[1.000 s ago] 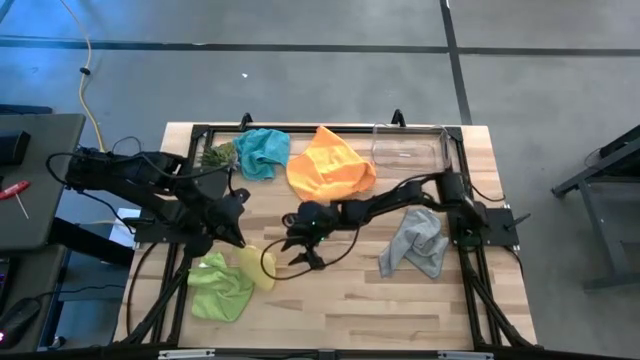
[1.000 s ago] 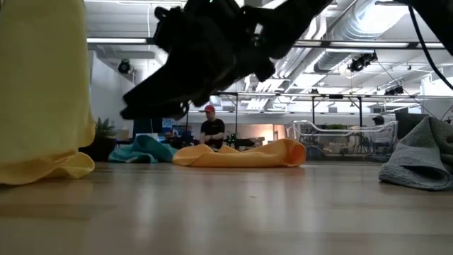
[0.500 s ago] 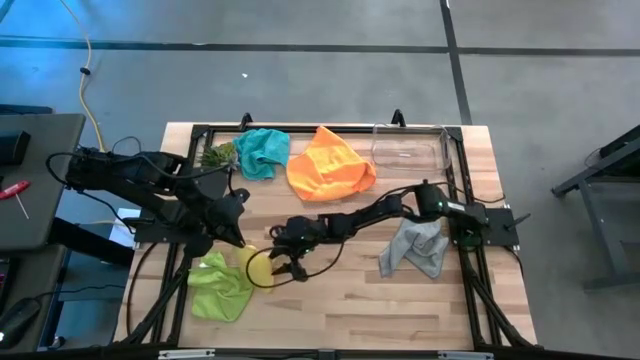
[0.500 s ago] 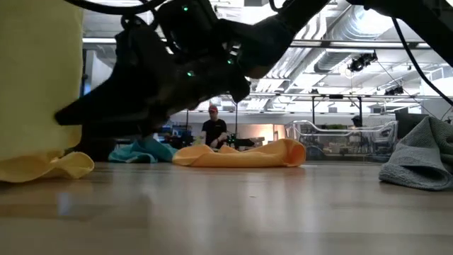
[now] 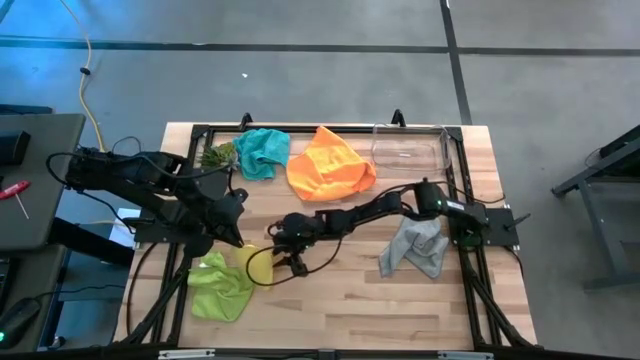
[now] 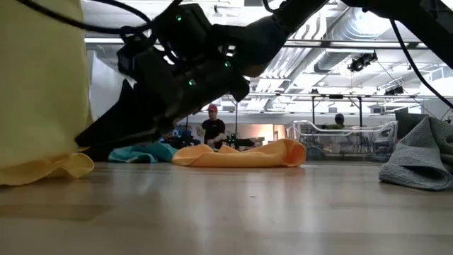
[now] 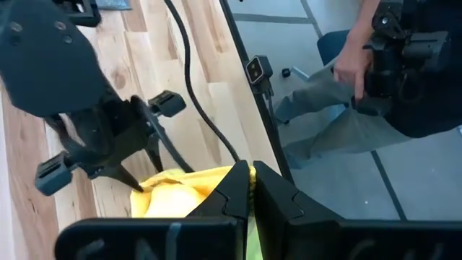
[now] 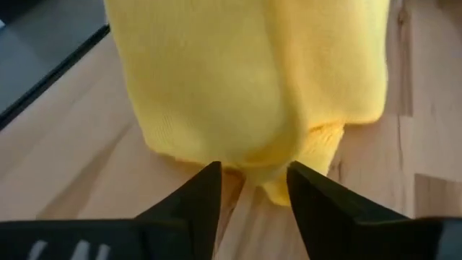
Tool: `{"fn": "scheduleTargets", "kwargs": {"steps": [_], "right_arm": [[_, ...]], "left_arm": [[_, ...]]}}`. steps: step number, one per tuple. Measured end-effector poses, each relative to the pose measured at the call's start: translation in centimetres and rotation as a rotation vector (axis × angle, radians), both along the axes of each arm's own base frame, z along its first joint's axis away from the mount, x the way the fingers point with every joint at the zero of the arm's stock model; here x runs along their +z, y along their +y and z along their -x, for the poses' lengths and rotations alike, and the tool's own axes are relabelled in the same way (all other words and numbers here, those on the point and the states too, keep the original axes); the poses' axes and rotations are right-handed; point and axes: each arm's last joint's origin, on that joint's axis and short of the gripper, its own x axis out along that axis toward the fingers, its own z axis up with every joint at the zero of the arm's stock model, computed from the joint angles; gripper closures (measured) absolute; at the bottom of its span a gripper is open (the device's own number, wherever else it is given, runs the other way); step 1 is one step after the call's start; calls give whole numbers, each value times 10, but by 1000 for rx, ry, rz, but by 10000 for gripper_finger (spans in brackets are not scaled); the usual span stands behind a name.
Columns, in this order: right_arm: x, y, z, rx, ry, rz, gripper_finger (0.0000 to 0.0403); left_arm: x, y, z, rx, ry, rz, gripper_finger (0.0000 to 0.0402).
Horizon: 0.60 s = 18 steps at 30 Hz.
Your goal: Fold microfiber towels
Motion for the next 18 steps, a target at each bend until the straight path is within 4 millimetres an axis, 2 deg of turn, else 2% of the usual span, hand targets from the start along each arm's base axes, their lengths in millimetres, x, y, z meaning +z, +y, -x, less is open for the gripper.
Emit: {"fn": "scheduleTargets", "kwargs": {"steps": [7,13,18], "right_arm": [[1,-10,0,39,26,-94,269],[1,-12,0,41,22,-97,269],[1,-11,-1,-30,24,-73,270]], "left_arm": [[-1,0,1,0,17,-2,401],[-1,0,1,0,16,-2,401],[-1,0,1,0,16,-2,401]]}}
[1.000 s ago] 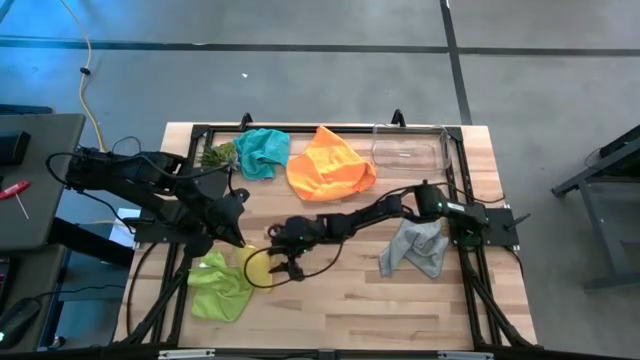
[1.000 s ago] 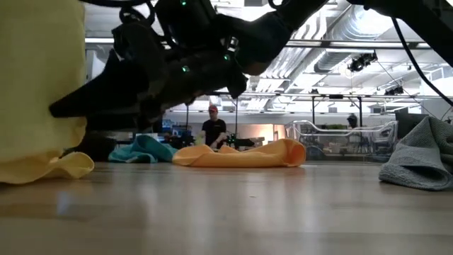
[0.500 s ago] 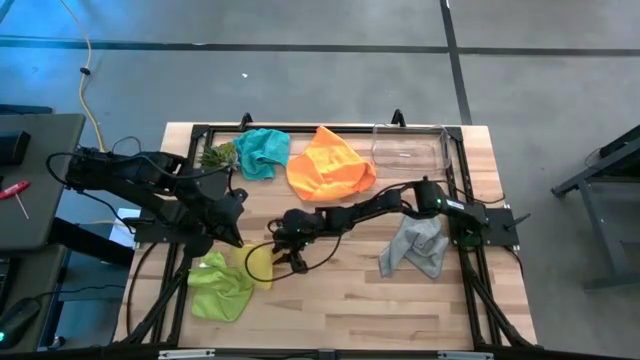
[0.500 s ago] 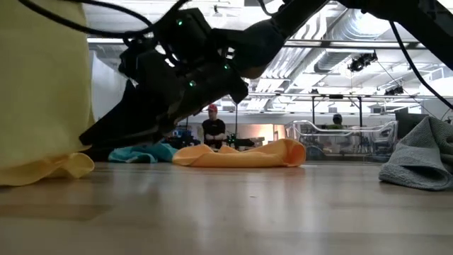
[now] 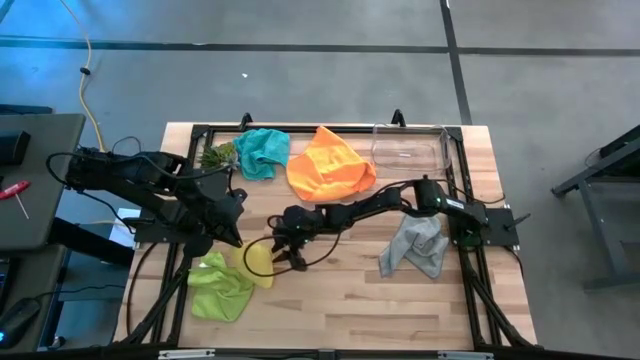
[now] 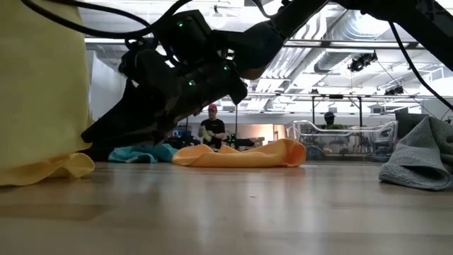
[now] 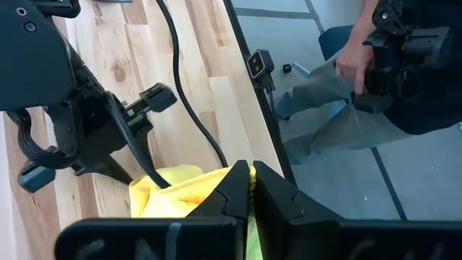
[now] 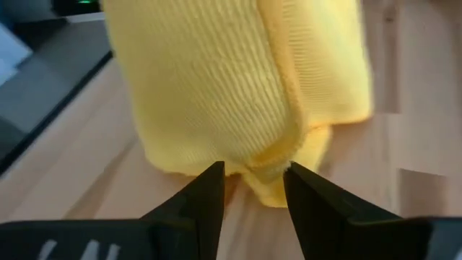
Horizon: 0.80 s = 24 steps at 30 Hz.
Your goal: Fold microfiber towels
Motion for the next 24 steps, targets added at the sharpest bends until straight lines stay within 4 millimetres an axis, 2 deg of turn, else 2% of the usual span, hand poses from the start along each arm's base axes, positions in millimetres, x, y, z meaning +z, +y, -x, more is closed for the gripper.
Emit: {"fn": "scheduleTargets", "kwargs": {"steps": [16,24], "right_arm": [[0,17,0,-79,-16,72,271],[1,31,1,-114,-36,109,313]], "left_arm": [[0,0,0,4,-1,-3,401],[0,1,0,14,-2,-14,401]]}}
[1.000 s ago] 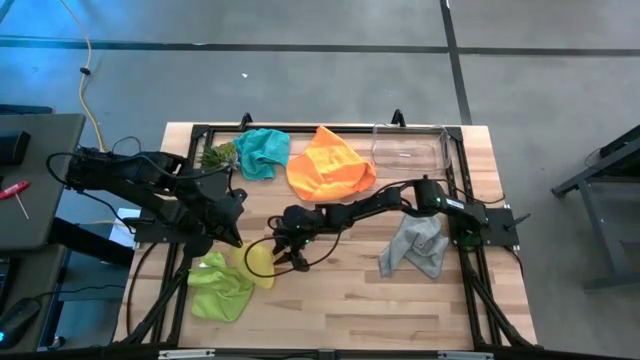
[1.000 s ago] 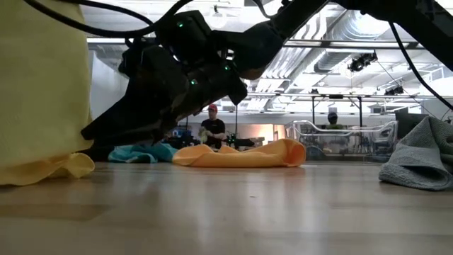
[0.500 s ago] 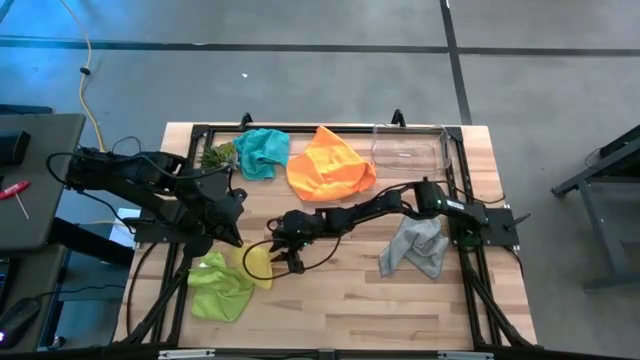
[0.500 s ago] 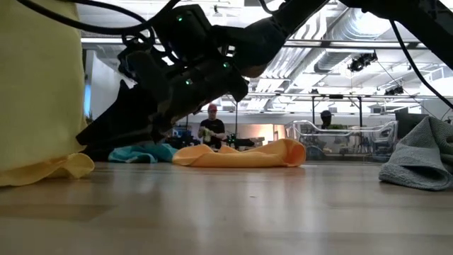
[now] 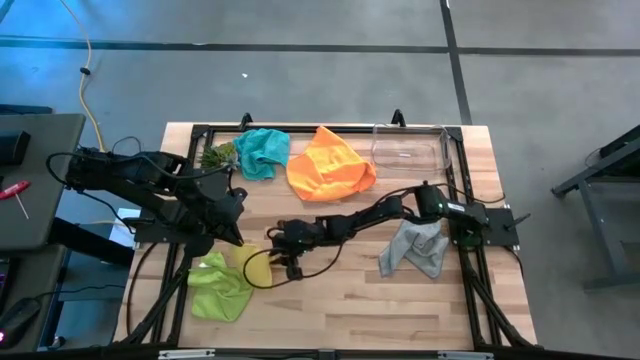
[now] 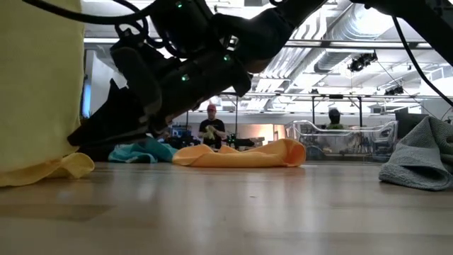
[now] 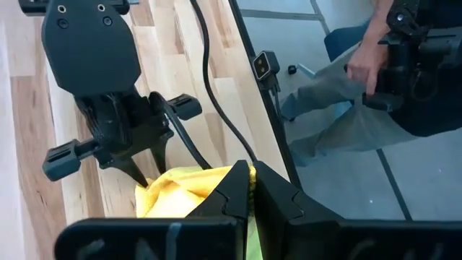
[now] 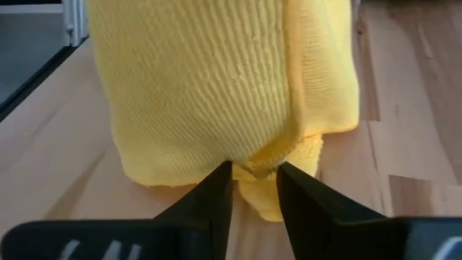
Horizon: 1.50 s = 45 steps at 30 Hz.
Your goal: Fold microfiber towels
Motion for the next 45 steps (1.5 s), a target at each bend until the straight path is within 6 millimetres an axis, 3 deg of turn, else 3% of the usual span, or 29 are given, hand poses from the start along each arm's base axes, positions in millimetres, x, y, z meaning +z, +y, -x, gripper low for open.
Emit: {"fn": "scheduleTargets", "kwargs": {"steps": [8,14,19,22,26,31,38,45], "right_arm": [[1,0,0,-17,-9,7,344],[1,0,-1,-11,-13,5,397],[1,-4,3,13,49,10,400],[14,-14,9,28,100,57,401],[51,-32,18,19,101,122,402],[111,-55,45,13,125,208,402],[194,-83,102,-93,147,330,402],[267,-92,166,-256,64,347,403]], "left_arm": [[0,0,0,0,0,1,401],[0,0,0,2,1,2,401],[0,0,0,1,1,3,402],[0,1,0,-1,2,8,402],[1,3,1,11,0,9,402],[3,11,8,34,-35,-53,402],[10,32,25,196,-94,-220,402],[26,51,19,335,-200,-453,402]]}}
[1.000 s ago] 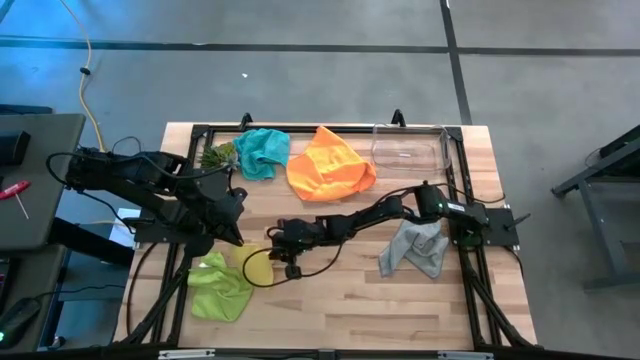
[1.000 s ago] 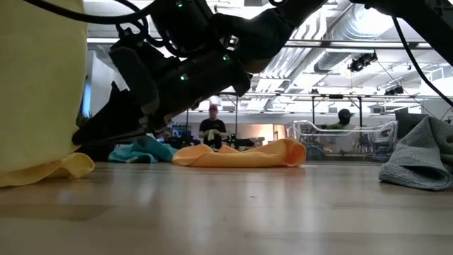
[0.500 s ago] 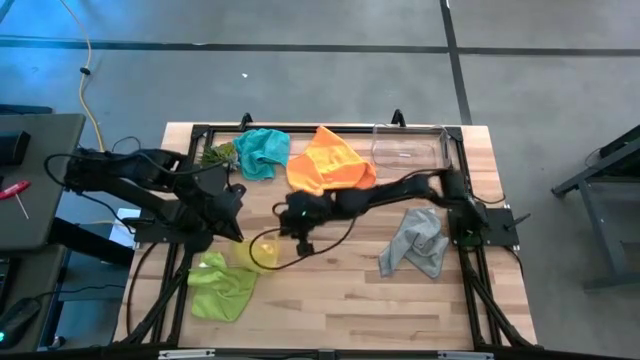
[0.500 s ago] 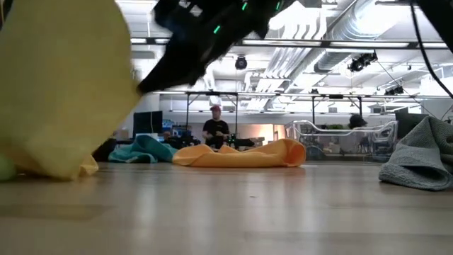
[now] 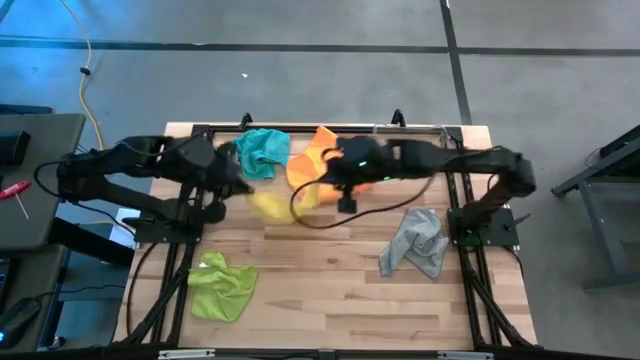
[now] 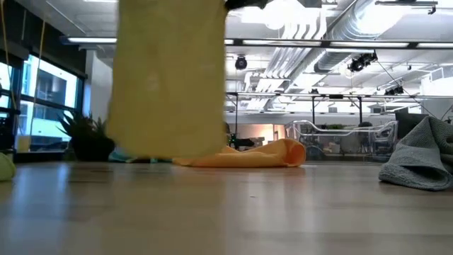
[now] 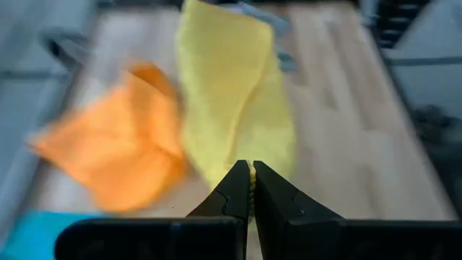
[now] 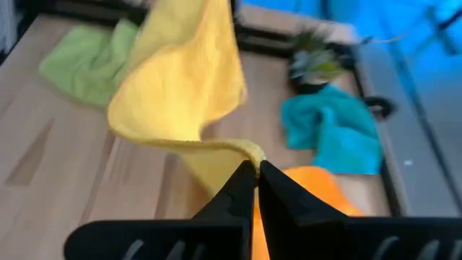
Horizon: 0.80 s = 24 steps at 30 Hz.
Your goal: Fold microfiber towels
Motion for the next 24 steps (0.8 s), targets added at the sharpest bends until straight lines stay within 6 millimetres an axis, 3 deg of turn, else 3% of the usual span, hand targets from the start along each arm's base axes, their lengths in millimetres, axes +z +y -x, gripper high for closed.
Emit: {"fn": "scheduleTargets", "kwargs": {"steps": [5,11,16,24], "right_arm": [[38,-1,40,-102,-108,21,403],[60,-1,72,-170,-177,30,403],[65,0,88,-185,-173,7,403],[52,3,95,-194,-23,-98,403]], "left_arm": [[39,11,3,98,-96,-176,402],[68,12,13,88,-177,-252,402],[67,10,16,61,-174,-187,402],[50,8,12,55,-12,-49,402]]}}
